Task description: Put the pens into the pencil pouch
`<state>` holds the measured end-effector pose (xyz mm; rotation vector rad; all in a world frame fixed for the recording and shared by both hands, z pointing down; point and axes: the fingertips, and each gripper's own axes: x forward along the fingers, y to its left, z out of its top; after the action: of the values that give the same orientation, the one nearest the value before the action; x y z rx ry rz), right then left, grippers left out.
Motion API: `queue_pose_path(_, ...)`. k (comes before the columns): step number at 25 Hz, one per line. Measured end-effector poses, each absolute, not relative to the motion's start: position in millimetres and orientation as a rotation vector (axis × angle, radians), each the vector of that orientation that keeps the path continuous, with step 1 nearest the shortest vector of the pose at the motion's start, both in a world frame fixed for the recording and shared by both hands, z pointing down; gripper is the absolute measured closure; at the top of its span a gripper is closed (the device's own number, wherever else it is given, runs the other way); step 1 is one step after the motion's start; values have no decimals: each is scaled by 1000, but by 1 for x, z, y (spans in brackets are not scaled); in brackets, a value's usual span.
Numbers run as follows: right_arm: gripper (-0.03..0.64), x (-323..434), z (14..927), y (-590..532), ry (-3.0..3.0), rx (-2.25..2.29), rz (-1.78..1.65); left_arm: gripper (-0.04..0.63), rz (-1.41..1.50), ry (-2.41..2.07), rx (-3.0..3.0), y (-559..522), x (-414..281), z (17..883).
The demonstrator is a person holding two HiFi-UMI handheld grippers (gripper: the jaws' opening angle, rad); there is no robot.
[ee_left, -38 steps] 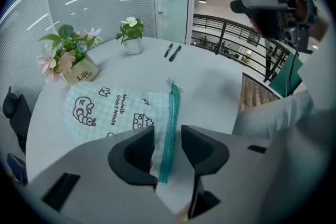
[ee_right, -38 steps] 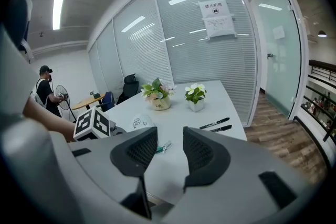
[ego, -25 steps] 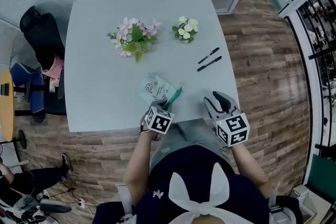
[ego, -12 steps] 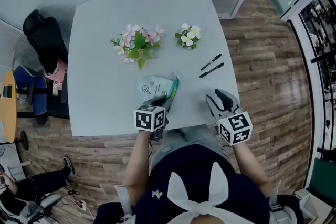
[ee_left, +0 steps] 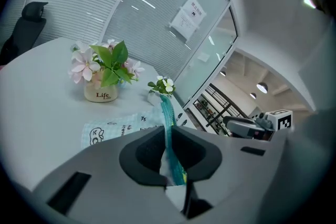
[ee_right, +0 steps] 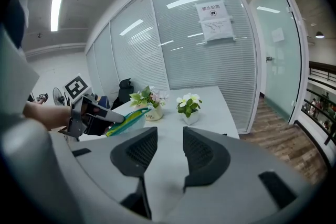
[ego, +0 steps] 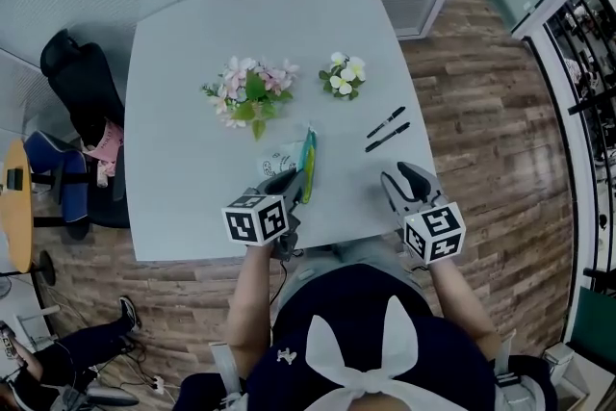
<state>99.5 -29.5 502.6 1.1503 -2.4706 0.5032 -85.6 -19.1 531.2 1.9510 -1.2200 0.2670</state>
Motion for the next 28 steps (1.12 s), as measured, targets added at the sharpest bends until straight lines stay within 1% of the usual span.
queue_pose_path(9, 459, 102, 516, -58, -2419, 1133, 488, 541, 157, -1232, 1900, -38, -100, 510)
queue_pose_path(18, 459, 80, 559, -74, -2291, 818, 162, 541, 159, -1215, 1875, -53, -104, 513)
queue_pose_path(28, 469, 70, 603, -83, -2154, 527, -21, 545, 168, -1170, 1858, -59, -100, 520)
